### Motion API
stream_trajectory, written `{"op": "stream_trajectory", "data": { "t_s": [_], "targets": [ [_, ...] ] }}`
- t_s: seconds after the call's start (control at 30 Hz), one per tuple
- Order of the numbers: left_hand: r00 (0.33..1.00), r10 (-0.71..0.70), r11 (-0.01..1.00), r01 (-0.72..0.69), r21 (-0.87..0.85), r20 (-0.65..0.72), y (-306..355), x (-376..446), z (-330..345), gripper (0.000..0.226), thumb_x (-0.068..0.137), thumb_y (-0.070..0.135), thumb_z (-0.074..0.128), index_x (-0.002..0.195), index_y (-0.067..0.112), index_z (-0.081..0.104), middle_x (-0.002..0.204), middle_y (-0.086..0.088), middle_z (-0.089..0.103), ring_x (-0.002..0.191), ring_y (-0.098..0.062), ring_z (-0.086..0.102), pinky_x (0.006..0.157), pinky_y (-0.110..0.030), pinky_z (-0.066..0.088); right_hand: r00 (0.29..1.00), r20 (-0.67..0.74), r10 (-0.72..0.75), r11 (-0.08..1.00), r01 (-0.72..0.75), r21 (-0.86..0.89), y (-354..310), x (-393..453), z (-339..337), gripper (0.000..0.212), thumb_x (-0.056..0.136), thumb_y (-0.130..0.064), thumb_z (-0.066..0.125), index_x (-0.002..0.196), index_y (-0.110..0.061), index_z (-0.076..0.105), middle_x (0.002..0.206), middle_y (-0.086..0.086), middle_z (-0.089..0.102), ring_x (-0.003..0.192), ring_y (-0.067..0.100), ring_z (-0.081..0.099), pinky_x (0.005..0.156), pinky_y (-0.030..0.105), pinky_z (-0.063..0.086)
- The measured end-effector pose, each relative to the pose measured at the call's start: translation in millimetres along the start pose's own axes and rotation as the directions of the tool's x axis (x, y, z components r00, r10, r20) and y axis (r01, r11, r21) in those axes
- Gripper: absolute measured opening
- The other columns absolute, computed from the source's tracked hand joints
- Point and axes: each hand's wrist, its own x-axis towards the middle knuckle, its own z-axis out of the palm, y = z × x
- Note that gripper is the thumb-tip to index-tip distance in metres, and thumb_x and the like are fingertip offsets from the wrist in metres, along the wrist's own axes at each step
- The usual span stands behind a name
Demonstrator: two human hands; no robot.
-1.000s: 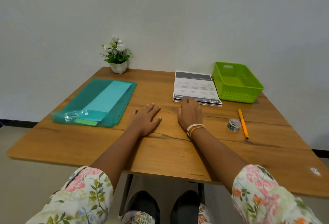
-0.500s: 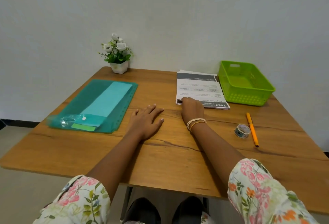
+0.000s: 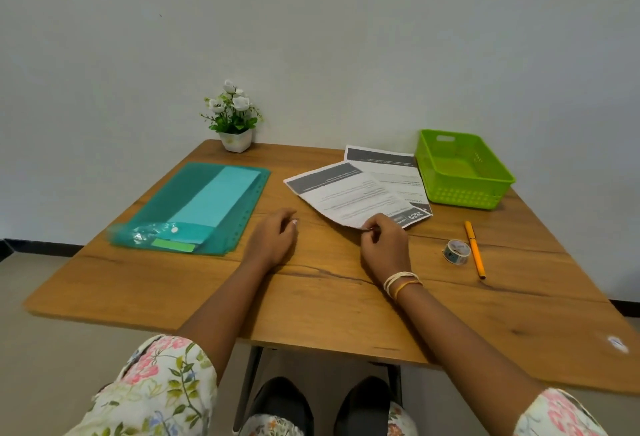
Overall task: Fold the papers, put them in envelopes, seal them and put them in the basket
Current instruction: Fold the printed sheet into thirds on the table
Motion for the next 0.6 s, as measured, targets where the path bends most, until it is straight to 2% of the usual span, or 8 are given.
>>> {"op": "stream_trajectory", "data": {
  "t_s": [0.1, 0.23, 0.3, 0.33, 0.4, 0.43, 0.5, 0.6],
  "targets": [
    [0.994, -0.065, 0.991, 0.053, -0.121, -0.091, 5, -12, -5, 0.038, 0.098, 0.025, 0.048, 0.135, 0.018, 0.049, 0.129, -0.004, 0.057, 0.113, -0.014, 0.052, 0.087, -0.028, 0.04, 1.0, 0.016, 0.021, 0.997, -0.023, 0.078, -1, -12, -17, 0.014, 0.077, 0.0, 0.059, 0.073, -0.013, 0.059, 0.074, -0.001, 0.062, 0.071, 0.013, 0.057, 0.061, 0.017, 0.043],
    [0.986, -0.059, 0.99, 0.038, -0.136, -0.157, 7, -28, -8, 0.039, 0.099, 0.027, 0.046, 0.137, 0.018, 0.042, 0.132, -0.006, 0.052, 0.118, -0.018, 0.05, 0.089, -0.029, 0.042, 0.995, 0.06, 0.079, 0.99, -0.085, 0.112, 6, -23, -35, 0.013, 0.08, 0.0, 0.058, 0.075, -0.012, 0.061, 0.079, -0.001, 0.064, 0.077, 0.014, 0.058, 0.063, 0.012, 0.04],
    [0.984, -0.015, 1.0, 0.013, -0.008, -0.177, 8, -36, -8, 0.04, 0.099, 0.03, 0.045, 0.137, 0.018, 0.042, 0.134, -0.007, 0.049, 0.119, -0.021, 0.049, 0.091, -0.032, 0.042, 0.988, 0.091, 0.123, 0.984, -0.133, 0.119, 12, -26, -43, 0.017, 0.079, 0.003, 0.056, 0.073, -0.012, 0.061, 0.08, 0.0, 0.065, 0.08, 0.016, 0.059, 0.066, 0.019, 0.045],
    [0.984, 0.02, 0.995, -0.003, 0.099, -0.177, 8, -39, -8, 0.041, 0.098, 0.031, 0.044, 0.137, 0.018, 0.042, 0.138, -0.007, 0.046, 0.123, -0.023, 0.047, 0.098, -0.038, 0.04, 0.984, 0.112, 0.135, 0.982, -0.148, 0.116, 14, -26, -46, 0.019, 0.078, 0.005, 0.055, 0.072, -0.012, 0.061, 0.081, 0.001, 0.066, 0.082, 0.017, 0.061, 0.068, 0.026, 0.048],
    [0.985, 0.096, 0.958, -0.052, 0.282, -0.145, 7, -44, -6, 0.042, 0.098, 0.034, 0.041, 0.138, 0.019, 0.045, 0.146, -0.006, 0.041, 0.133, -0.022, 0.039, 0.113, -0.049, 0.022, 0.975, 0.168, 0.144, 0.981, -0.163, 0.102, 19, -27, -55, 0.021, 0.076, 0.008, 0.054, 0.07, -0.012, 0.061, 0.086, 0.004, 0.069, 0.088, 0.019, 0.062, 0.072, 0.033, 0.049],
    [0.984, 0.126, 0.939, -0.079, 0.334, -0.122, 7, -46, -5, 0.042, 0.099, 0.036, 0.04, 0.137, 0.02, 0.047, 0.148, -0.006, 0.041, 0.136, -0.021, 0.036, 0.116, -0.051, 0.014, 0.97, 0.2, 0.141, 0.983, -0.161, 0.091, 22, -27, -59, 0.023, 0.076, 0.009, 0.054, 0.069, -0.013, 0.06, 0.09, 0.005, 0.069, 0.091, 0.019, 0.062, 0.072, 0.032, 0.049],
    [0.979, 0.178, 0.908, -0.124, 0.4, -0.101, 8, -50, -3, 0.039, 0.098, 0.036, 0.038, 0.129, 0.02, 0.055, 0.143, -0.006, 0.048, 0.134, -0.019, 0.04, 0.117, -0.053, 0.009, 0.953, 0.276, 0.124, 0.988, -0.145, 0.06, 28, -27, -68, 0.029, 0.076, 0.01, 0.053, 0.067, -0.016, 0.059, 0.095, 0.002, 0.069, 0.098, 0.018, 0.061, 0.072, 0.027, 0.048],
    [0.974, 0.213, 0.899, -0.163, 0.406, -0.081, 13, -55, -3, 0.032, 0.097, 0.031, 0.044, 0.116, 0.017, 0.065, 0.13, -0.005, 0.06, 0.123, -0.018, 0.051, 0.115, -0.048, 0.016, 0.909, 0.39, 0.145, 0.987, -0.162, 0.011, 32, -24, -81, 0.034, 0.077, 0.013, 0.051, 0.065, -0.017, 0.061, 0.105, 0.001, 0.069, 0.11, 0.017, 0.058, 0.084, 0.028, 0.045]
  ]
}}
